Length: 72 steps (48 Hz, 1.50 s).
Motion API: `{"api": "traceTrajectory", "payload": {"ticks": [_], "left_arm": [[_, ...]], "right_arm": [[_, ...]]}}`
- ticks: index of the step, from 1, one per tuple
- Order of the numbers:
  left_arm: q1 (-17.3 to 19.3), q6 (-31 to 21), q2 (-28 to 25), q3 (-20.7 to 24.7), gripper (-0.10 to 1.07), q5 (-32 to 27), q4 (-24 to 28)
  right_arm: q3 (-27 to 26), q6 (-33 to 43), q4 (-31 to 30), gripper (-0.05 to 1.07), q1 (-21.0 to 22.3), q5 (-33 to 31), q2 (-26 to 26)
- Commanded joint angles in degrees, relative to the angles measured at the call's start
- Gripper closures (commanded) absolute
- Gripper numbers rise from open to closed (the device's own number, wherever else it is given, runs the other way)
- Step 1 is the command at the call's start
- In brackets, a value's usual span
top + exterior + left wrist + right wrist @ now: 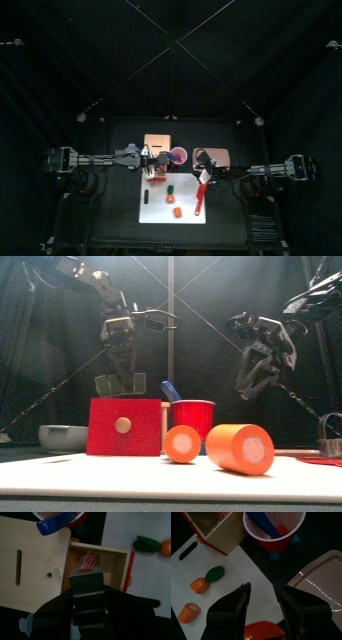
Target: Drop sushi roll in drawer
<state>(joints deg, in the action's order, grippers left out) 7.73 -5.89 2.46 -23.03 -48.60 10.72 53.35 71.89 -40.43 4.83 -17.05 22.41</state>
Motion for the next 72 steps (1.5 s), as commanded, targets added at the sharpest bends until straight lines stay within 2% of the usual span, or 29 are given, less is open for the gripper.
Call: {"api": "traceTrajectory", "payload": {"ticks": [1,10,15,34,51,56,65,72], "left_arm": [[-0.26,0.88,-1.49,3.25,0.25,0.0,1.23],[-0.35,2.72,-3.96,5.01,0.26,-2.02,0.53],[-2.02,2.55,-4.48,5.1,0.26,-3.87,-0.18],[-5.1,2.55,-5.27,5.54,0.24,-3.69,-0.18],[-5.36,2.9,-5.8,5.27,0.23,-4.13,1.05],[-5.36,2.9,-5.98,5.36,0.19,-4.39,1.05],[-5.36,2.81,-5.63,5.54,0.03,-4.48,1.05],[-5.36,2.72,-5.45,5.62,-0.01,-4.48,1.49]], "right_arm": [[-0.88,0.0,0.18,0.24,0.26,0.0,0.97],[-0.88,0.0,0.79,0.24,0.18,-0.18,1.14],[-0.79,0.0,1.14,0.24,0.18,-0.26,1.32],[-0.79,0.0,2.29,0.24,-0.18,-0.44,2.37],[-0.44,0.0,2.55,0.24,-0.18,-1.58,3.6],[-0.44,0.0,2.55,0.24,-0.18,-1.67,3.87],[-0.44,0.0,2.55,0.24,-0.18,-1.93,4.39],[-0.35,0.0,2.55,0.24,-0.18,-2.02,4.31]]}}
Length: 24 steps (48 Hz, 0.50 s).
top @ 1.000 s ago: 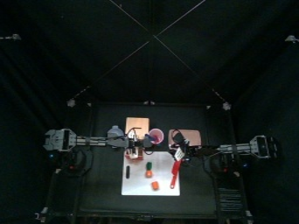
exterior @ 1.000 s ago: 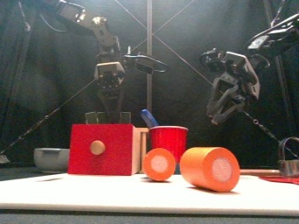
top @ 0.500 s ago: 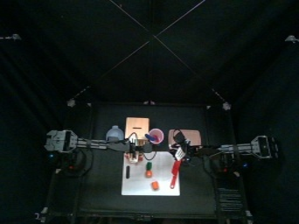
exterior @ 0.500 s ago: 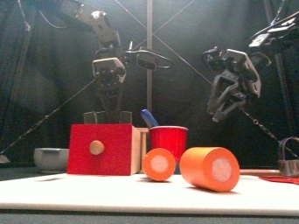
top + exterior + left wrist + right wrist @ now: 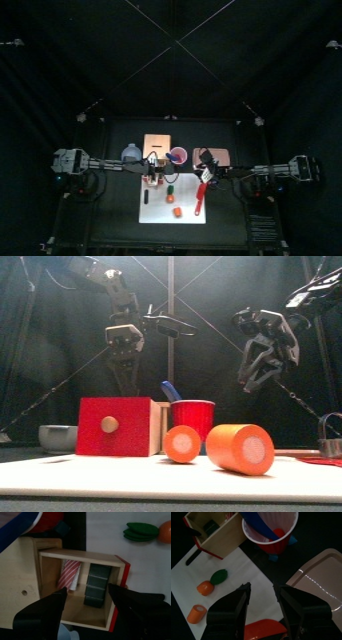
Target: Drop sushi roll in drawer
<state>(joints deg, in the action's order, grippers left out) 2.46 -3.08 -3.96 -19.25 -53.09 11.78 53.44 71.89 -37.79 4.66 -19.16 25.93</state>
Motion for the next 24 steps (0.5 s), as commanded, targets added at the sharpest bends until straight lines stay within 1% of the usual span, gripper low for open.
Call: {"api": "traceTrajectory", "payload": {"ticks": [1,8,15,19,24], "left_arm": [[-0.09,-0.18,1.05,1.93,-0.01,0.0,0.7],[-0.09,-0.62,1.76,2.29,-0.01,0.0,1.93],[-0.09,-1.49,3.6,2.64,-0.01,0.62,2.64],[0.0,-2.81,5.19,2.37,-0.01,1.58,2.99],[0.26,-5.98,7.82,0.53,-0.01,4.22,4.13]], "right_arm": [[-0.44,0.0,-0.09,0.24,0.0,0.09,0.79],[-0.44,0.0,-0.09,0.24,0.0,0.09,0.79],[-0.35,0.0,-0.09,0.24,0.0,0.09,1.05],[-0.26,-0.09,-0.09,0.24,0.0,0.09,1.32],[-0.09,-0.09,-0.26,0.24,-0.09,0.09,1.93]]}}
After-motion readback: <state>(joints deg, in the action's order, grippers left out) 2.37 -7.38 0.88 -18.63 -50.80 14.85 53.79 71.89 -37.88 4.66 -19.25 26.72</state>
